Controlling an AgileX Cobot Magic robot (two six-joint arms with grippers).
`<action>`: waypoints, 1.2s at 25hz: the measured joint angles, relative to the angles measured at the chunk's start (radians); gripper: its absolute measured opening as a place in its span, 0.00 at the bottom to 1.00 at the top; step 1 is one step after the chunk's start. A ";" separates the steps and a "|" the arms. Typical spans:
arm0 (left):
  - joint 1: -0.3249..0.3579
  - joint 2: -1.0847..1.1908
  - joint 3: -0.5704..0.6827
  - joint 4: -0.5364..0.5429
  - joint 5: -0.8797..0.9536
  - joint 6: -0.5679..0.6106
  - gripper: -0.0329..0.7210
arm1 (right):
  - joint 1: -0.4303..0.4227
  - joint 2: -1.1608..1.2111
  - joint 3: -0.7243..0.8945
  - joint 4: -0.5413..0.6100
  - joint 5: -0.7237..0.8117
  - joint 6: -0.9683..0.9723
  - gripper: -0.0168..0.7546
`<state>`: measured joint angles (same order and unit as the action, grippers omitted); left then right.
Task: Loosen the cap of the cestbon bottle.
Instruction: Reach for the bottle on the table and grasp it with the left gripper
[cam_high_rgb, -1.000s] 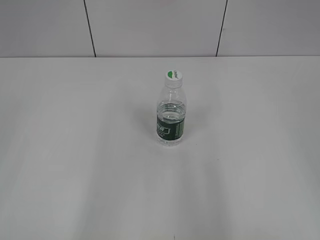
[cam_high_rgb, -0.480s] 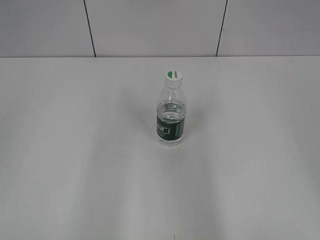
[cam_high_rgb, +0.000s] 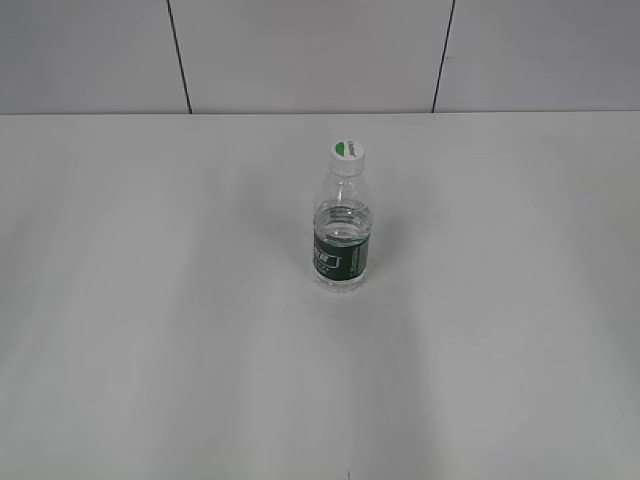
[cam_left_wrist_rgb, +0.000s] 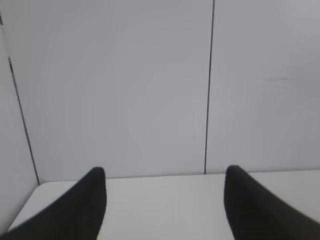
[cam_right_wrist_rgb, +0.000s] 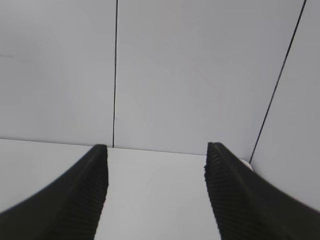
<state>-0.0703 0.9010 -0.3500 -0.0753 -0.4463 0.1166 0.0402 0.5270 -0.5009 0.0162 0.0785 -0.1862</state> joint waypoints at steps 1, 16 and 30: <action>-0.021 0.019 0.000 0.010 -0.021 0.000 0.65 | 0.000 0.018 0.000 0.000 -0.020 0.000 0.63; -0.144 0.535 -0.001 0.282 -0.410 -0.204 0.65 | 0.000 0.257 0.000 0.006 -0.180 0.000 0.63; -0.112 0.870 -0.201 0.844 -0.523 -0.387 0.65 | 0.000 0.267 0.000 0.006 -0.205 0.000 0.63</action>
<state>-0.1819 1.7712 -0.5512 0.7690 -0.9689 -0.2709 0.0402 0.7944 -0.5009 0.0226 -0.1268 -0.1862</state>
